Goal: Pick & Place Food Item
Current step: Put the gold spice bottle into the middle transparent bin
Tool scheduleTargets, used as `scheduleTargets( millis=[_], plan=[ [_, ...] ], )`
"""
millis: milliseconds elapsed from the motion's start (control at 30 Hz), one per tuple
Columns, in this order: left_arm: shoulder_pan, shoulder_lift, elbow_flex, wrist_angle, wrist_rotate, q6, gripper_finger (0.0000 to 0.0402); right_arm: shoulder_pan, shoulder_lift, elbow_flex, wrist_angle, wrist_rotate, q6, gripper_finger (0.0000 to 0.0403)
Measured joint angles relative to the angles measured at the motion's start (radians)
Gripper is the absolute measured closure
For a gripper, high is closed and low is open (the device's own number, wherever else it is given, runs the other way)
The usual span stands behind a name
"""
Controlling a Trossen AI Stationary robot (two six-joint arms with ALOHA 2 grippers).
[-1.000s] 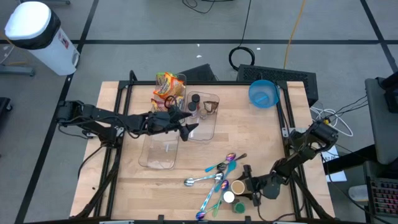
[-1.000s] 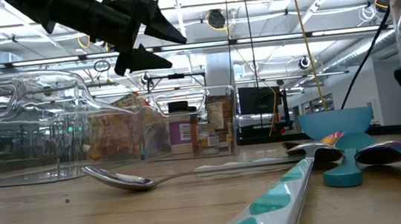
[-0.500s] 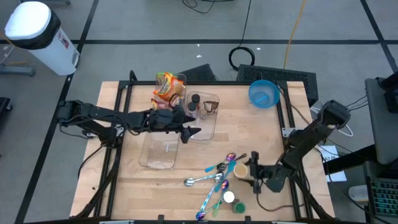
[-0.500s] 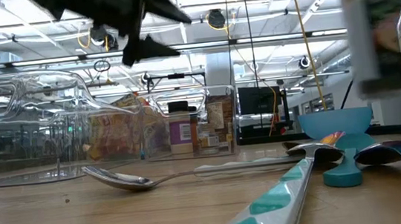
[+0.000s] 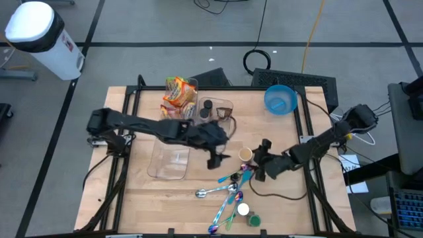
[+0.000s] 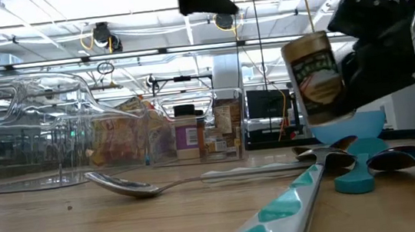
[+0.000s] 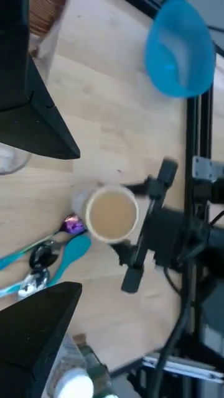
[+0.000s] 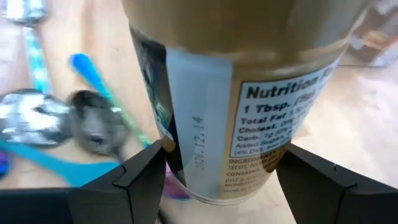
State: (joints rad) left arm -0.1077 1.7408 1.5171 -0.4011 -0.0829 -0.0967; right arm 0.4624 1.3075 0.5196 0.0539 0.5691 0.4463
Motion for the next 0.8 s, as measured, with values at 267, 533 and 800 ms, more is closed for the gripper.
scheduleTargets(
  millis=[267, 533, 800],
  plan=[
    [-0.002, 0.168, 0.043, 0.145, -0.02, 0.076, 0.0055, -0.025, -0.001, 0.0, 0.101, -0.023, -0.094, 0.0149],
    [0.008, 0.237, 0.044, 0.246, 0.015, 0.074, 0.0055, -0.024, 0.001, -0.001, 0.088, -0.025, -0.1, 0.0149],
    [0.01, 0.237, 0.044, 0.247, 0.076, 0.076, 0.0055, -0.023, 0.001, -0.001, 0.097, -0.026, -0.107, 0.0149]
  ],
)
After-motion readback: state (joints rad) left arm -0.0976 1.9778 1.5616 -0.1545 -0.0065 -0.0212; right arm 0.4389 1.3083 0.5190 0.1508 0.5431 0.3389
